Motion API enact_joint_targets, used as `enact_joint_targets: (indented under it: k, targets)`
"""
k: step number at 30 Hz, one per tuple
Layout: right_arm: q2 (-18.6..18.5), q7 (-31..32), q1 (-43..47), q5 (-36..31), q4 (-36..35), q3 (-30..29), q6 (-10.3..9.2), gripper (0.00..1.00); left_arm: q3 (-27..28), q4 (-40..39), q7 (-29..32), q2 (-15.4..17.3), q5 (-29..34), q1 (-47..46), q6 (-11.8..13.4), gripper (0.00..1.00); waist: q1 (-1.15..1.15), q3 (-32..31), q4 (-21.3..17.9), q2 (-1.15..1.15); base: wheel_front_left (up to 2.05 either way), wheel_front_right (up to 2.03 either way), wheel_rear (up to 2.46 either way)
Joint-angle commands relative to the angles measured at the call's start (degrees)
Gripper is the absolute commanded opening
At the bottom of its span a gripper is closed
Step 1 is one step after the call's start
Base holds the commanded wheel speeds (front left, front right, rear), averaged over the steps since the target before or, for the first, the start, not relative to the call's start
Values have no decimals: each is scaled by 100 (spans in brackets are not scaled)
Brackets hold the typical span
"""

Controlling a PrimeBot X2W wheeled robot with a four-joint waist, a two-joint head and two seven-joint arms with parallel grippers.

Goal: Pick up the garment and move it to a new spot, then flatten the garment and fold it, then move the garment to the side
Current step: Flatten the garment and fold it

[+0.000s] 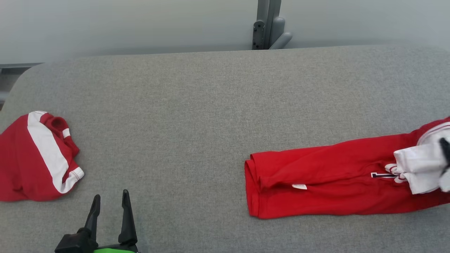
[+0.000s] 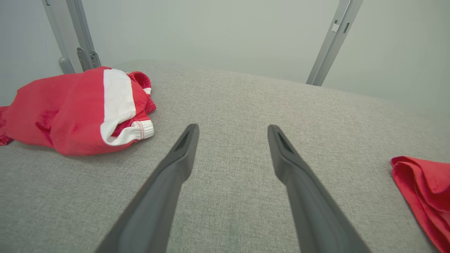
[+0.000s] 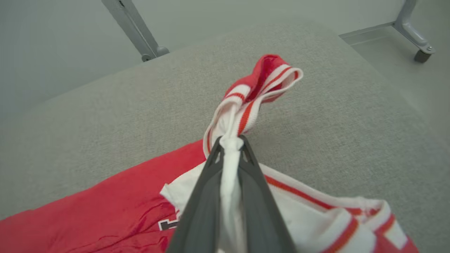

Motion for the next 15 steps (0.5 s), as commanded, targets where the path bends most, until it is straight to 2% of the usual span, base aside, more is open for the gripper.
enact_joint_targets:
  k: [1, 5, 8, 11, 15]
  targets:
    - [174, 62, 193, 46, -368, 219, 3, 0, -9, -10, -1, 3, -52, 84, 30, 100, 0, -96, -19, 0, 0, 0, 0]
    - [732, 205, 526, -25, -1382, 957, 3, 0, -79, -21, -1, 3, -39, 95, 51, 100, 0, -109, -57, 0, 0, 0, 0]
    - [1189, 250, 670, -210, -1736, 1566, 3, 0, -137, 0, -1, 4, -7, 41, 64, 100, 0, -66, -58, 0, 0, 0, 0]
    - [1644, 177, 618, -432, -1673, 2066, 3, 0, -195, 38, -1, 3, 41, -70, 32, 100, 0, 27, -37, 0, 0, 0, 0]
    - [2121, -78, 352, -746, -1251, 2379, 3, 0, -277, 99, -1, 4, 54, -159, -5, 100, 0, 115, 31, 0, 0, 0, 0]
